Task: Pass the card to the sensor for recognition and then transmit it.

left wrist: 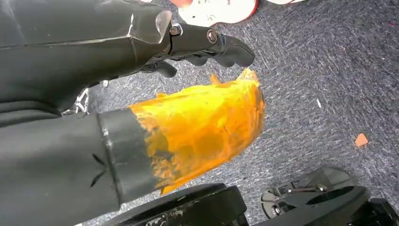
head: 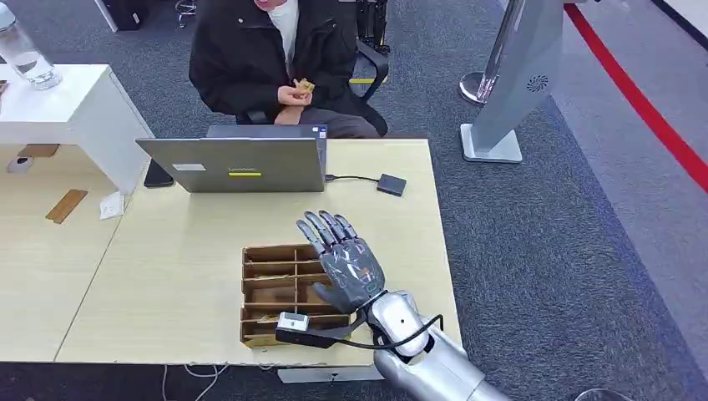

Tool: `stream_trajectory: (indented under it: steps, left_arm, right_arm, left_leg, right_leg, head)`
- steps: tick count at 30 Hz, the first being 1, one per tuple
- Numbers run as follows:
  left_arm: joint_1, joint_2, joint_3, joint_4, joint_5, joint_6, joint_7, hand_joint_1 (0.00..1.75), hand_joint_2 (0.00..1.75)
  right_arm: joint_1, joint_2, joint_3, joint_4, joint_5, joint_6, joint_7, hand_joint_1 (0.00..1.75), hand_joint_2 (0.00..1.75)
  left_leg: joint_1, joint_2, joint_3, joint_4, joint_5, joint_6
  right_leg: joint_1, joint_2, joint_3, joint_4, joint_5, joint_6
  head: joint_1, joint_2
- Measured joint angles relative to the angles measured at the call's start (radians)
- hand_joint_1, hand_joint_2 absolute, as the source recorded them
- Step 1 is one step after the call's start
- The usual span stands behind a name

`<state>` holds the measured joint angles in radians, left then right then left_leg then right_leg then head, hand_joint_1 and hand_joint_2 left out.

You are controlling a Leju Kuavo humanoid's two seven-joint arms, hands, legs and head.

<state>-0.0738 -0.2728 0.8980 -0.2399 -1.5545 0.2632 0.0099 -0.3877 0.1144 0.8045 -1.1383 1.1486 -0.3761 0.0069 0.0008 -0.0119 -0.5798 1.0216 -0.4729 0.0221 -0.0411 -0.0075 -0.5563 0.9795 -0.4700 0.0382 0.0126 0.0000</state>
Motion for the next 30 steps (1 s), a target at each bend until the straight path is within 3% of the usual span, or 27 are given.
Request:
stream_trajectory:
  steps: [28,29,30]
  left_arm:
    - [0.000,0.000,0.000,0.000,0.000,0.000,0.000,0.00,0.00]
    - [0.000,0.000,0.000,0.000,0.000,0.000,0.000,0.00,0.00]
    - [0.000,0.000,0.000,0.000,0.000,0.000,0.000,0.00,0.00]
  right_arm:
    - [0.000,0.000,0.000,0.000,0.000,0.000,0.000,0.00,1.75]
    - [0.000,0.000,0.000,0.000,0.000,0.000,0.000,0.49,1.75]
    - [0.000,0.000,0.000,0.000,0.000,0.000,0.000,0.49,1.75]
  left_leg:
    - [0.000,0.000,0.000,0.000,0.000,0.000]
    - [0.000,0.000,0.000,0.000,0.000,0.000]
    - [0.000,0.000,0.000,0.000,0.000,0.000]
  right_leg:
    - [0.000,0.000,0.000,0.000,0.000,0.000]
    - [0.000,0.000,0.000,0.000,0.000,0.000]
    - [0.000,0.000,0.000,0.000,0.000,0.000]
  head:
    - [0.000,0.000]
    - [0.000,0.000]
    - [0.000,0.000]
